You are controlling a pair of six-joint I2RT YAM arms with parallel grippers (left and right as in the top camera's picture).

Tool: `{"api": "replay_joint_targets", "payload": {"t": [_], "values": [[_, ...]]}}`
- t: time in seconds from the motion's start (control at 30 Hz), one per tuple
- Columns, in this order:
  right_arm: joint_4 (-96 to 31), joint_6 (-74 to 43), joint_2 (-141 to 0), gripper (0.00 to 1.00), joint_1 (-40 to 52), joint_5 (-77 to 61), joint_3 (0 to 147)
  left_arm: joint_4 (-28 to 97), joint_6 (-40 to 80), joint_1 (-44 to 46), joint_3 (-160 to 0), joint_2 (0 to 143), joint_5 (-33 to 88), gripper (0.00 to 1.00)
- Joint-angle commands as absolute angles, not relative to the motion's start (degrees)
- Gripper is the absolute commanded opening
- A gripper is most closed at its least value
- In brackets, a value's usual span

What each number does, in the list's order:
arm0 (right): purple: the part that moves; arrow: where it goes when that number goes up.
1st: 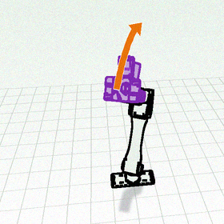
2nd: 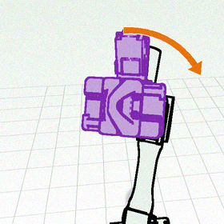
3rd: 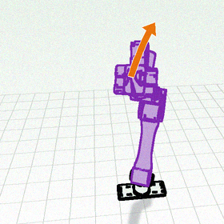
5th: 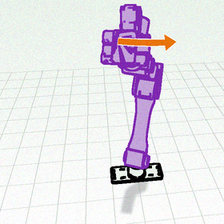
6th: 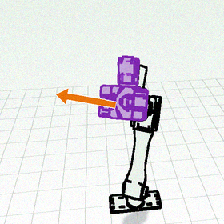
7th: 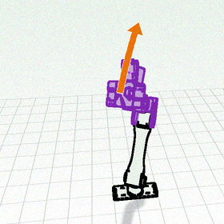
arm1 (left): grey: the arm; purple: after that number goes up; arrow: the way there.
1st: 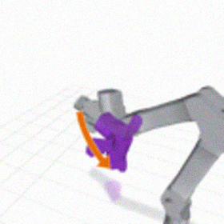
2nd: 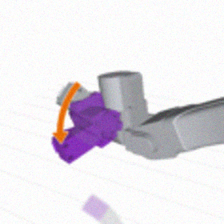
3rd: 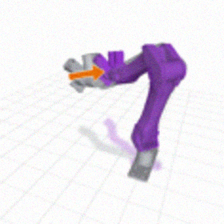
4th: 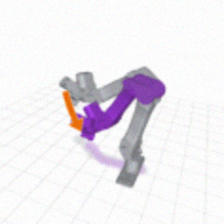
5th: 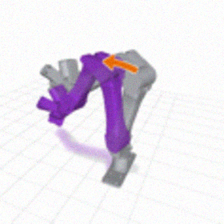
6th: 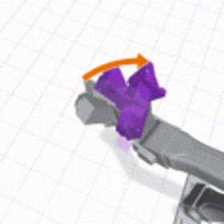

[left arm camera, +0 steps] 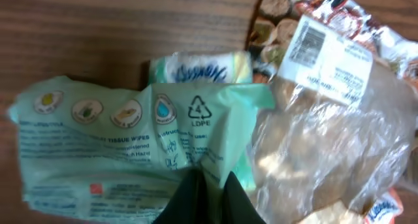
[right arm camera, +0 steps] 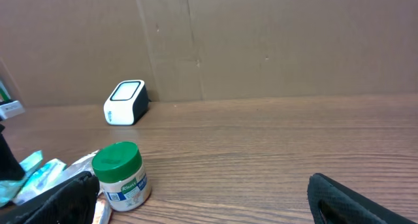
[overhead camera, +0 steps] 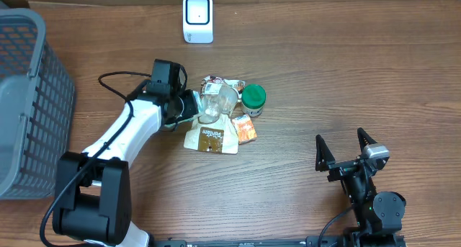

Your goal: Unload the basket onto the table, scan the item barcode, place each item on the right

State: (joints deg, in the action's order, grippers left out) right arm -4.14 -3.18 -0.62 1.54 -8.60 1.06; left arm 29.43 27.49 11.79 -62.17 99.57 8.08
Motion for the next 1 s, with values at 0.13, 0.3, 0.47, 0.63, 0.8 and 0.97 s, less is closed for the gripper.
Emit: {"api": "replay_joint_targets", "payload": {"t": [0.13, 0.3, 0.47, 0.63, 0.8, 0.97], "values": [[-3.95, -3.14, -0.16, 1.0, 1.41, -8.62, 0.45, 46.44, 30.68, 12.01, -74.94, 99.85, -5.43, 0.04], [-3.95, -3.14, -0.16, 1.0, 1.41, -8.62, 0.45, 49.04, 30.7, 11.92, -76.9, 99.88, -8.97, 0.11], [-3.95, -3.14, -0.16, 1.0, 1.41, -8.62, 0.45, 49.04, 30.68, 11.81, -76.9, 99.98, -9.47, 0.4], [-3.95, -3.14, -0.16, 1.0, 1.41, -8.62, 0.45, 49.1, 30.5, 11.16, -77.43, 99.94, -9.43, 0.75], [-3.95, -3.14, -0.16, 1.0, 1.41, -8.62, 0.45, 54.15, 27.99, 11.16, -84.18, 99.24, -9.19, 0.76], [-3.95, -3.16, -0.16, 1.0, 1.41, -8.62, 0.45, 60.88, 18.61, 11.16, -95.81, 98.41, -7.68, 0.82]]}}
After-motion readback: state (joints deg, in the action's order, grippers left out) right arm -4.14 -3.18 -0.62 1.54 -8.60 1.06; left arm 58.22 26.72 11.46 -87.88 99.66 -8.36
